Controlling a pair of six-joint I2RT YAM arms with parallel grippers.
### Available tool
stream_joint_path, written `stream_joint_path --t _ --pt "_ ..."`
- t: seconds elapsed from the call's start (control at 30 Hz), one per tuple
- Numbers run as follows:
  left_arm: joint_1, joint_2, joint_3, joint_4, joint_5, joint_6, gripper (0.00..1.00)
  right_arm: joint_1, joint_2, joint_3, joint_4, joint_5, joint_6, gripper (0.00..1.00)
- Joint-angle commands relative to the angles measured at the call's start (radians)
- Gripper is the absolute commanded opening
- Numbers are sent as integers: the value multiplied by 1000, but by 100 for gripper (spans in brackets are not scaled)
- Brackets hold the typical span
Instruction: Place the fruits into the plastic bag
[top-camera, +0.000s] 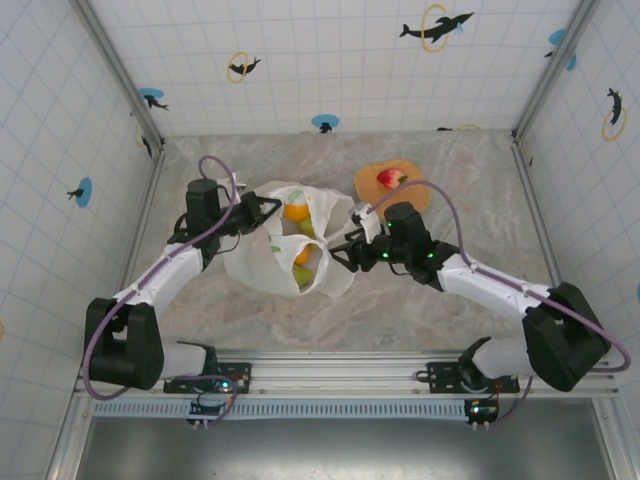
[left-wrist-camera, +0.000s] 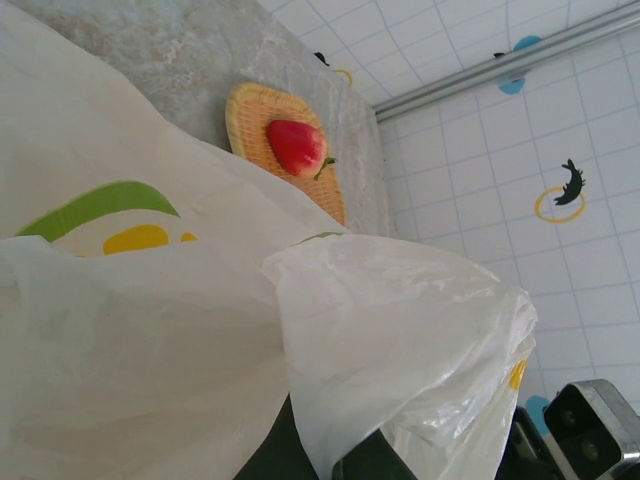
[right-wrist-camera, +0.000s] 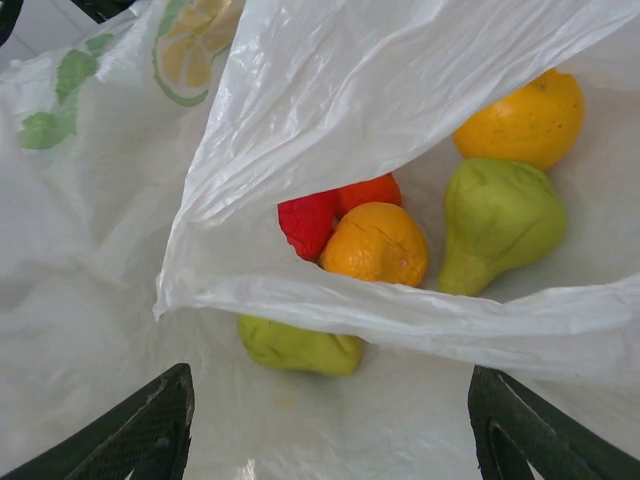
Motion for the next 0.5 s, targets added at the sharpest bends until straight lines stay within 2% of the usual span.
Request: stream_joint_path --t 0.0,0.27,0.47 --pt "11 -20 5 -15 -9 20 0 -27 -54 13 -105 -1 -58 73" --pt "11 -19 7 -20 -11 20 0 -122 -145 40 -137 17 -70 75" --pt "11 -19 8 -21 -11 18 0 -197 -143 67 -148 191 -73 85"
